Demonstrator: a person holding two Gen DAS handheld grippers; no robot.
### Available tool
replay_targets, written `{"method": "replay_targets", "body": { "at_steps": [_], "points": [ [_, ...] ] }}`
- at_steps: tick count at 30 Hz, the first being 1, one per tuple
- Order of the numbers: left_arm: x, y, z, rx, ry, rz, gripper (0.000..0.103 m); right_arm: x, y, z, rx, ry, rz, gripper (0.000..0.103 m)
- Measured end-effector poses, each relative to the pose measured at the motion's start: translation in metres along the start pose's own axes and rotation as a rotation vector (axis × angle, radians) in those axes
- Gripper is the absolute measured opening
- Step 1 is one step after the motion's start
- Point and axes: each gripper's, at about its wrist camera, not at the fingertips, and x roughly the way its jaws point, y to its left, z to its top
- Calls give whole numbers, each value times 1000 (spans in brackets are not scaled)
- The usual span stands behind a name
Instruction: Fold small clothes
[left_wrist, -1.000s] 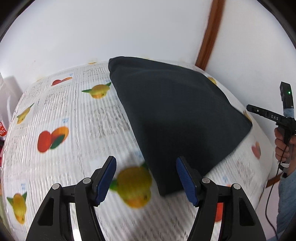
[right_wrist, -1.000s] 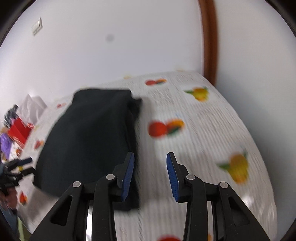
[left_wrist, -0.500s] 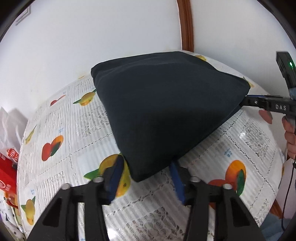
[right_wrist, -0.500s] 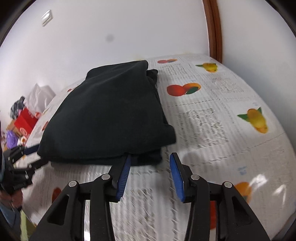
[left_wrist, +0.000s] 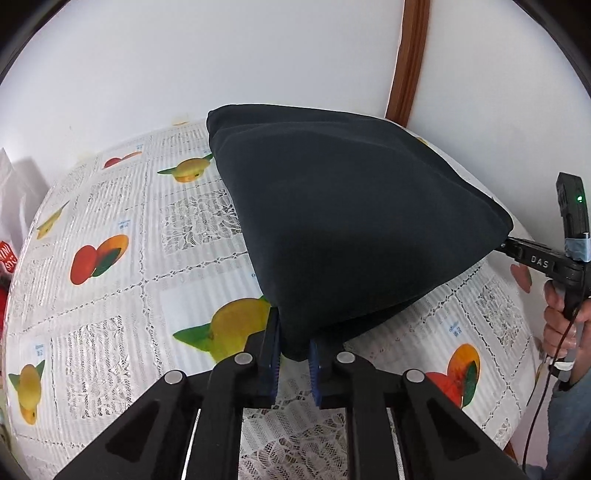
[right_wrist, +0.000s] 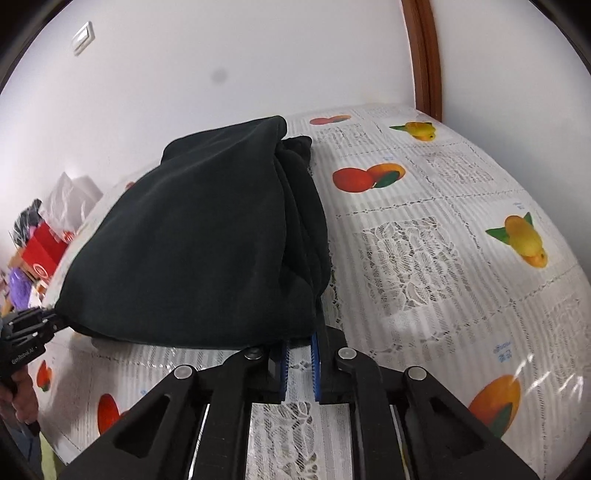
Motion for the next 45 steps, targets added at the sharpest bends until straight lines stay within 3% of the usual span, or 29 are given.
{"method": "replay_targets", "body": {
  "at_steps": [4,6,7,9,10,15,19,20,22,23,25,26,28,30,35,40,45],
  "points": [
    [2,-1,-5,-4,27,-20,17,-27,-7,-2,-23,-22,-22,15],
    [4,-1,-9,1,40,-29,23,-46,-8,-3,-51,-44,-10,21],
    [5,-1,-10,4,39,-26,31,-55,-7,-3,-61,-65,-2,24],
    [6,-1,-11,4,25,-18,40,-69,-4,3,-69,-120,31,44],
    [7,-1,-10,3,18,-20,41,-71,-2,7,-72,-133,45,46],
    [15,-4,-1,-8,14,-21,41,-37,11,44,-57,-123,68,45],
    [25,-2,2,-31,29,-13,41,21,3,74,76,-63,61,45],
    [27,-1,2,-39,34,-13,42,30,0,77,109,-51,61,41],
    [29,1,2,-56,25,-13,45,44,-4,79,161,-42,165,13],
    [30,0,2,-53,26,-7,45,44,-4,79,143,-54,182,7],
    [31,-1,3,-45,30,2,45,32,-10,75,123,-142,148,6],
    [31,-1,2,-47,30,2,45,30,-16,72,149,-146,173,6],
    [33,1,3,-47,32,2,45,33,-21,70,179,-113,182,6],
    [33,1,4,-42,34,2,45,31,-11,73,112,-88,125,8],
    [31,4,7,-30,26,-9,45,25,15,106,-15,-75,35,25],
    [33,0,11,-8,18,6,47,64,33,150,-75,20,-8,27],
    [38,5,12,-37,26,-10,50,108,30,192,5,82,29,27]
  ]
}}
